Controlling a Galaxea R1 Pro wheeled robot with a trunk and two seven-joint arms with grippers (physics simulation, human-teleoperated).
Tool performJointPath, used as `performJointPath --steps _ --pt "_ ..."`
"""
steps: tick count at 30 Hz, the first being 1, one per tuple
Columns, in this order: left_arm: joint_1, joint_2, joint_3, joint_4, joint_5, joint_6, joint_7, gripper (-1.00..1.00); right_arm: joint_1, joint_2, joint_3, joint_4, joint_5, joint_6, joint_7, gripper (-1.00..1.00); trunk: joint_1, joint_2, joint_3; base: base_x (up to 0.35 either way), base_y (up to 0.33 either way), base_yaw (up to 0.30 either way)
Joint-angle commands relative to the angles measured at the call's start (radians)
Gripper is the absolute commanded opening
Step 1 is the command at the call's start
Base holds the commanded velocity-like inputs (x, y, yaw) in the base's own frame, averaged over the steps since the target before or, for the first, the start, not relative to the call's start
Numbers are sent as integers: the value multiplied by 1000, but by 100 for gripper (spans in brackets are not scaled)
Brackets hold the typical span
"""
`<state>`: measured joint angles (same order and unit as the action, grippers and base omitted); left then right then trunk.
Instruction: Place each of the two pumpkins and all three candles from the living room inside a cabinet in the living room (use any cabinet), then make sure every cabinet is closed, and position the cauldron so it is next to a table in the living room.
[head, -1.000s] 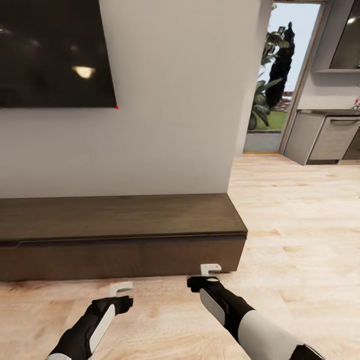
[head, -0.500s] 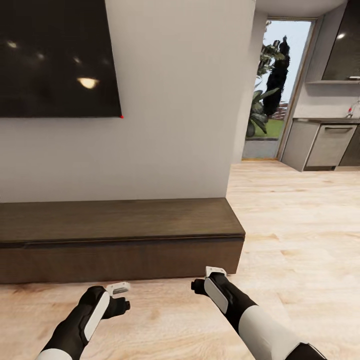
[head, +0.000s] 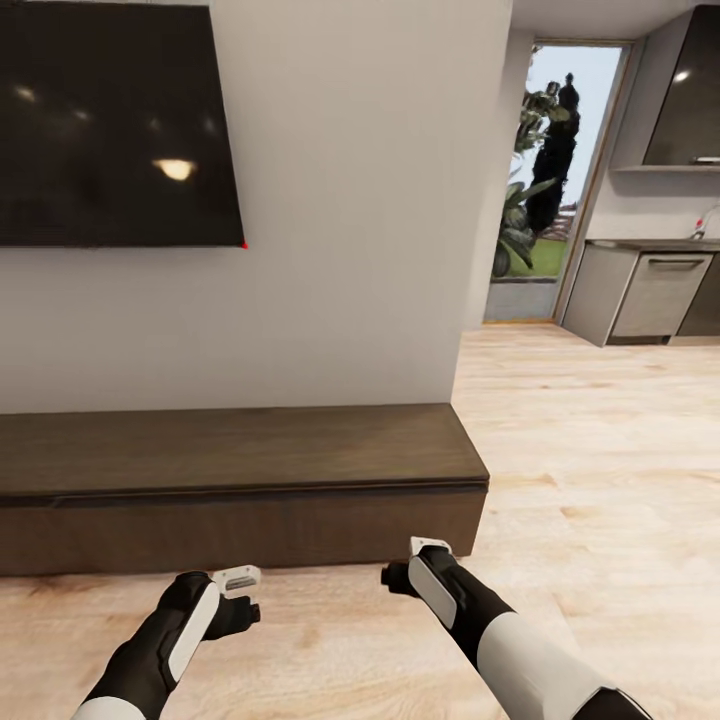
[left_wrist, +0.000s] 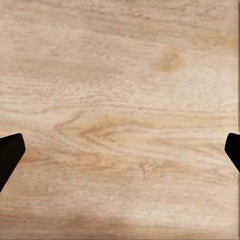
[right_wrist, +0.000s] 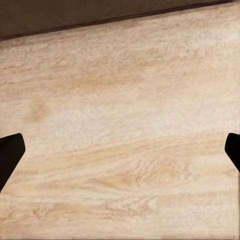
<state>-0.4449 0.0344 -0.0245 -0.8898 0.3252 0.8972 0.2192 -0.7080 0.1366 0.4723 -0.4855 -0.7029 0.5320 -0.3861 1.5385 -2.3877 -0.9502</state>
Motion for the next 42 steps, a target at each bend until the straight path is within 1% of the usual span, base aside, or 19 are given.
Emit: performJointPath --steps 1,3,5,7,10,12,16,18,22,26,27,30,33,37,42 --pt "0 -1 0 0 0 0 0 100 1 1 1 0 0 2 1 100 -4 7 3 -68 0 0" --pt "0 -1 0 0 0 0 0 100 3 4 2 0 0 3 2 100 -12 21 9 -126 0 0" --pt "0 -2 0 0 1 -1 0 100 4 15 1 1 0 5 0 100 -19 35 16 -212 0 0" --pt "0 -3 -1 0 2 -1 0 100 5 20 -4 2 0 7 -1 100 -27 49 22 -163 0 0" --pt "0 -2 -1 6 3 -3 0 100 6 14 -7 5 -1 18 -1 100 -38 70 31 -63 0 0" --pt "0 -2 -2 28 3 -8 -3 100 8 8 -6 8 -2 36 2 100 -46 84 38 -18 0 15" --pt "0 -1 -4 97 2 -36 -6 100 10 5 -6 9 -3 41 5 100 -61 112 50 -5 0 27" --pt "0 0 -4 137 2 -86 -7 100 24 6 -7 11 -8 34 5 100 -69 126 56 -1 0 7" --pt "0 2 -4 256 0 -203 -9 100 91 5 -7 9 -14 4 5 100 -84 154 69 0 0 2" --pt "0 8 -4 375 -5 -348 -9 100 132 3 -8 11 -14 -21 6 100 -100 182 82 0 0 0" --pt "0 11 -5 390 -5 -366 -9 100 136 3 -8 11 -14 -26 6 100 -104 189 85 0 0 0" --pt "0 25 -8 481 -8 -462 -9 100 159 4 -7 11 -13 -67 6 100 -115 210 94 0 0 0" --pt "0 31 -10 550 -9 -550 -9 100 168 4 -6 13 -14 -101 5 100 -127 231 103 0 0 0" --pt "0 36 -13 582 -9 -595 -9 100 172 4 -6 14 -16 -113 4 100 -142 259 116 0 0 0" --pt "3 46 -15 592 -8 -609 -9 100 172 4 -6 16 -15 -118 5 100 -161 294 132 0 0 13"
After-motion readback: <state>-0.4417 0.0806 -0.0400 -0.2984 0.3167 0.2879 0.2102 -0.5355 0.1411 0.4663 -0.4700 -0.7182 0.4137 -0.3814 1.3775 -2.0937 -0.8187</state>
